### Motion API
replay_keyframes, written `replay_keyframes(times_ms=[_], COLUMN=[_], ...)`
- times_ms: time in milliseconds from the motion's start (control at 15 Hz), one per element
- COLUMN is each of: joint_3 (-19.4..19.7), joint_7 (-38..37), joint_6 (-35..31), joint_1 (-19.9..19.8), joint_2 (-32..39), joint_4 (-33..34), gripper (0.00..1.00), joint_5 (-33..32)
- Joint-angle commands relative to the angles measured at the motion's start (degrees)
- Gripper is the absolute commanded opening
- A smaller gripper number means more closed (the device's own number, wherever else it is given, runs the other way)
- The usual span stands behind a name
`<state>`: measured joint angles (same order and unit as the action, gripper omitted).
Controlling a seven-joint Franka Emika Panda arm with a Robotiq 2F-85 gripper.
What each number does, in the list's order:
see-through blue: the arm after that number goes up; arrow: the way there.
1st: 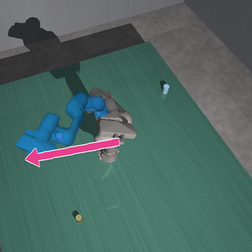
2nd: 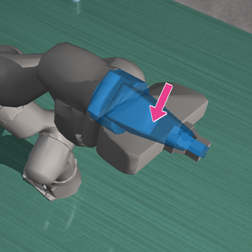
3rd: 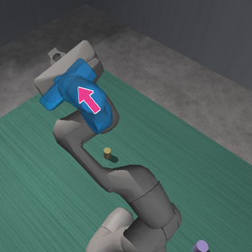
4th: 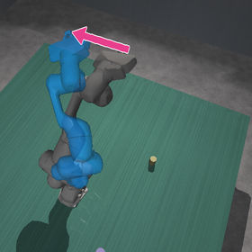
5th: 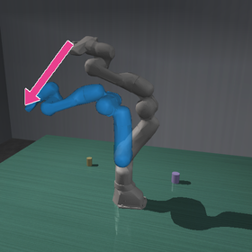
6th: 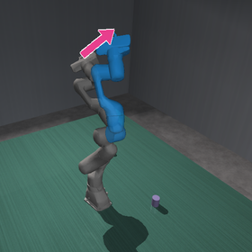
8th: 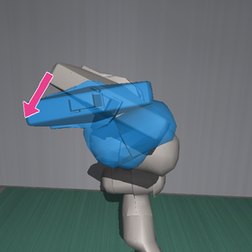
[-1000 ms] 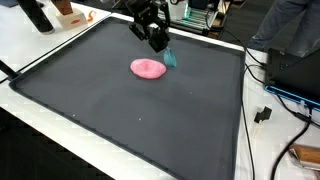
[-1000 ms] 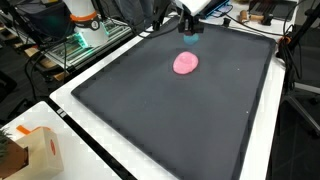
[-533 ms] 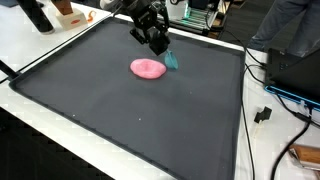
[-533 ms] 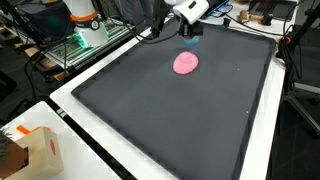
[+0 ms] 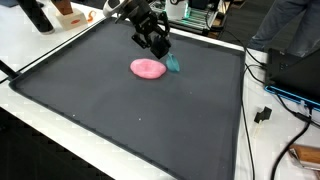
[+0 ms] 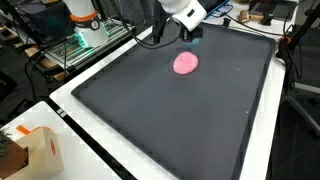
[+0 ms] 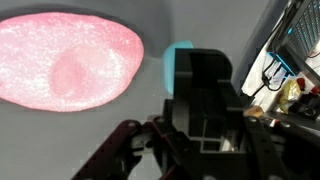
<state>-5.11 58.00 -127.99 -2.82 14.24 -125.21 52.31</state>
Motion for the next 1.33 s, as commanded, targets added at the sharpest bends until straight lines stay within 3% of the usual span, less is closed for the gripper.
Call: replay_keyframes(times_ms=[0, 1267], joint_3=[0.49, 1.04], joint_7=[3.04, -0.76], joint_6=[1.55, 0.48], joint_1=[-0.50, 0.90], joint_2=[0.25, -3.56], joint_4=[-0.32, -1.56], gripper=[0.25, 0.25], joint_5=[2.49, -0.82])
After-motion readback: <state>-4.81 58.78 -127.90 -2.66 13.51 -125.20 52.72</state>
